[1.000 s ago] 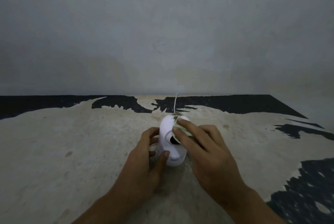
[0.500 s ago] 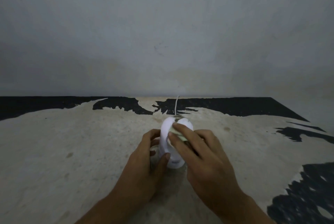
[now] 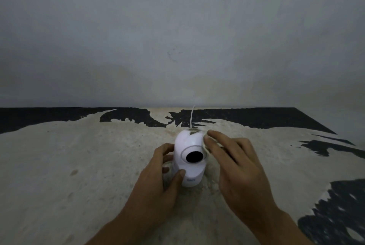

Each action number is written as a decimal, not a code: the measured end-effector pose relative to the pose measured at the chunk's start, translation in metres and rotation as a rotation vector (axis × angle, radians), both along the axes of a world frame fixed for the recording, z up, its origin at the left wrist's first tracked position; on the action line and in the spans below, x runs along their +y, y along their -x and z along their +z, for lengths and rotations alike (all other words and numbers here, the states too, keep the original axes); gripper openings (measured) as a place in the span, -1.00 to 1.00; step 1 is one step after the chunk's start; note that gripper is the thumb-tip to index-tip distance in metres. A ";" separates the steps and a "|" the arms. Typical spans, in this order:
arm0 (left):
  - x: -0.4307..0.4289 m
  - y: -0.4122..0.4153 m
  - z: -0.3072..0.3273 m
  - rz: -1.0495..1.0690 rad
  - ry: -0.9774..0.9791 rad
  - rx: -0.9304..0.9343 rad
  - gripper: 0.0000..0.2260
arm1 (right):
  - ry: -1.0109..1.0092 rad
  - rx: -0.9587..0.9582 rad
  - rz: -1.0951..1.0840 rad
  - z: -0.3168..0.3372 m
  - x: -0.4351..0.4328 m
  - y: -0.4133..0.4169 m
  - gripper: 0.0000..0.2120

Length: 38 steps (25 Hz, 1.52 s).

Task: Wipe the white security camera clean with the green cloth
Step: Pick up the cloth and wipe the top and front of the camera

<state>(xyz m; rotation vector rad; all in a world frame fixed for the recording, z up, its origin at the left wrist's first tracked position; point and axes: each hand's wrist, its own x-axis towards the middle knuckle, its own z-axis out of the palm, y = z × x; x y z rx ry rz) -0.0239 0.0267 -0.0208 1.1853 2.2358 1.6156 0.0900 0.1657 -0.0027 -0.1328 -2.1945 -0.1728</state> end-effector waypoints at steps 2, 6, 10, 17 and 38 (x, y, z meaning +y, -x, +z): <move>0.001 0.001 0.000 0.012 0.009 0.013 -0.57 | -0.019 -0.034 0.074 0.000 -0.008 0.003 -0.52; 0.000 0.000 -0.001 -0.014 -0.010 0.038 -0.55 | 0.101 -0.035 0.016 -0.004 0.014 0.004 -0.63; -0.001 0.000 -0.001 -0.009 -0.014 0.022 -0.52 | 0.185 0.061 0.049 -0.008 0.012 0.002 -0.65; -0.001 0.000 0.000 -0.020 -0.016 0.004 -0.54 | 0.329 0.006 0.037 -0.012 0.017 0.007 -0.63; 0.000 -0.001 0.003 -0.013 0.012 -0.045 -0.54 | 0.433 0.003 0.082 -0.012 0.020 0.017 -0.61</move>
